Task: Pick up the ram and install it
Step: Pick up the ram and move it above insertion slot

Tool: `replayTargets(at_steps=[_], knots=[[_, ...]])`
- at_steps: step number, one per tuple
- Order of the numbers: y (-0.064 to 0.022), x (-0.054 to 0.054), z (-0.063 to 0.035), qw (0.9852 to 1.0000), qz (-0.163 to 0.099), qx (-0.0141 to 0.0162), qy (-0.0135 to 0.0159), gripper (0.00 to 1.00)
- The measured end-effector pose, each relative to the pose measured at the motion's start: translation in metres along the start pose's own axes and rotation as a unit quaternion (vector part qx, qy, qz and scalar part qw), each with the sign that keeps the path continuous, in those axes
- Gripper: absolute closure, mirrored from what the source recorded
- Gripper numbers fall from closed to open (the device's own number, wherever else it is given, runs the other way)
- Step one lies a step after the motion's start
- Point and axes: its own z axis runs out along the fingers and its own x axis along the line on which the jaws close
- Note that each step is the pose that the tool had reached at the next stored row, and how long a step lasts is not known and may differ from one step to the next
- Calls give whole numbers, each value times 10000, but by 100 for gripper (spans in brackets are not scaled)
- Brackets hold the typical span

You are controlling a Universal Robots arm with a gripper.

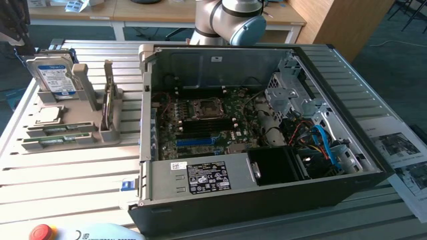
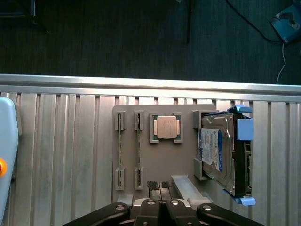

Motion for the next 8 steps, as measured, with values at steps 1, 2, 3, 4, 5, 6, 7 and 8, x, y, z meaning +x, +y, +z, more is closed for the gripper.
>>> replayTargets(at_steps=[1, 2, 3, 4, 5, 6, 7, 8], knots=[[0, 0, 0, 10000, 0, 0, 0, 89], [0, 0, 1, 10000, 0, 0, 0, 89], [-1, 0, 3, 10000, 0, 0, 0, 89], [-1, 0, 5, 10000, 0, 0, 0, 89], [-1, 0, 8, 10000, 0, 0, 0, 89], [-1, 0, 11, 10000, 0, 0, 0, 89], [-1, 0, 15, 10000, 0, 0, 0, 89], [-1, 0, 18, 10000, 0, 0, 0, 89]])
